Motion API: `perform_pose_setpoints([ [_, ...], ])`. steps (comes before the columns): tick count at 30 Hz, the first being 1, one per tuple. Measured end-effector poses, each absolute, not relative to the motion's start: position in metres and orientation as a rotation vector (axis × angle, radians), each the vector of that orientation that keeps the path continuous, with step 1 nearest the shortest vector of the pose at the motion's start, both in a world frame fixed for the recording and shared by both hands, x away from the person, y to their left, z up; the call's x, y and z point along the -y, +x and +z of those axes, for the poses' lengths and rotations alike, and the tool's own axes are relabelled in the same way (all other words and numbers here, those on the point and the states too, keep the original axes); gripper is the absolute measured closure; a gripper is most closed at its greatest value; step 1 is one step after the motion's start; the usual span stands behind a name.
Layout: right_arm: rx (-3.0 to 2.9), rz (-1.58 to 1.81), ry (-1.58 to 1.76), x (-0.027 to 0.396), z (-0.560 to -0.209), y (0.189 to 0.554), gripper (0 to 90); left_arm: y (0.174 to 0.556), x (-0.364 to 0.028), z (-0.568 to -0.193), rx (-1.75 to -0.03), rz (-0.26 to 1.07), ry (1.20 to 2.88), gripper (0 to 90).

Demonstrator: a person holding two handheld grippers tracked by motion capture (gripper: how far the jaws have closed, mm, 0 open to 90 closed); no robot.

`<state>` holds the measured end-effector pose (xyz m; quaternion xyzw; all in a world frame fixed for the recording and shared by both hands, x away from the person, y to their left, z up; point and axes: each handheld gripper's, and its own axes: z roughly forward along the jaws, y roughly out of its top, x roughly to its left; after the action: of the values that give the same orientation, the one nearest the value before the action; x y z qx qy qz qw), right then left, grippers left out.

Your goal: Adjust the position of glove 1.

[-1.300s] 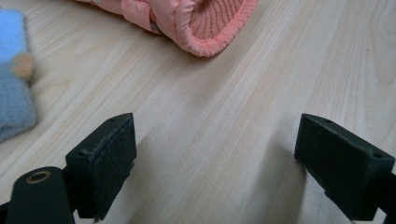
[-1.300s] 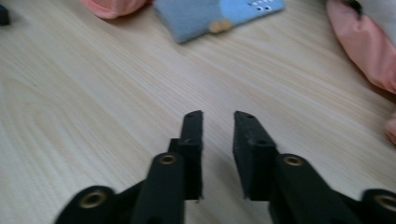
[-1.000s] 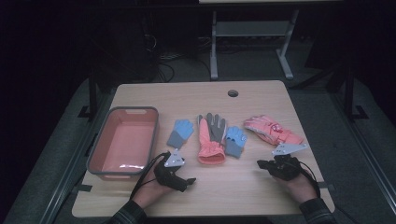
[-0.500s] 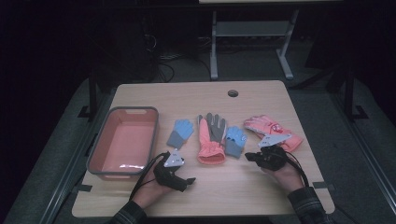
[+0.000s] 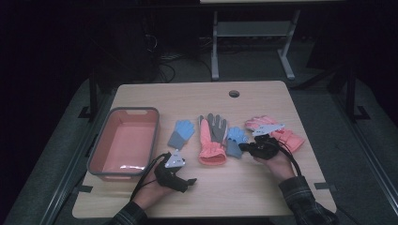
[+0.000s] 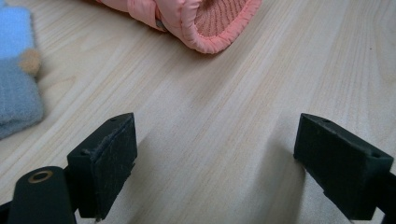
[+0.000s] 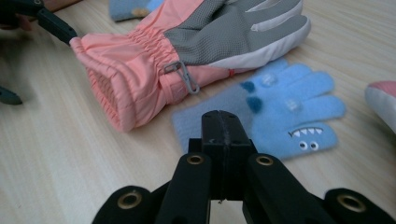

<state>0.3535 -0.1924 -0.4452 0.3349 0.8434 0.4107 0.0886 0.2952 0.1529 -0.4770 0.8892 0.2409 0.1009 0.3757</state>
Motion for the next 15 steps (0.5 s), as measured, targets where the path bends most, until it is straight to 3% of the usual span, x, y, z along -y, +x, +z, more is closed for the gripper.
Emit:
perform_pose_setpoints([
  [15,-2.560,1.101,1.001,0.176,-0.463,0.372,90.0,0.295,-0.153,-0.477,-0.618,0.255,2.274,12.8],
])
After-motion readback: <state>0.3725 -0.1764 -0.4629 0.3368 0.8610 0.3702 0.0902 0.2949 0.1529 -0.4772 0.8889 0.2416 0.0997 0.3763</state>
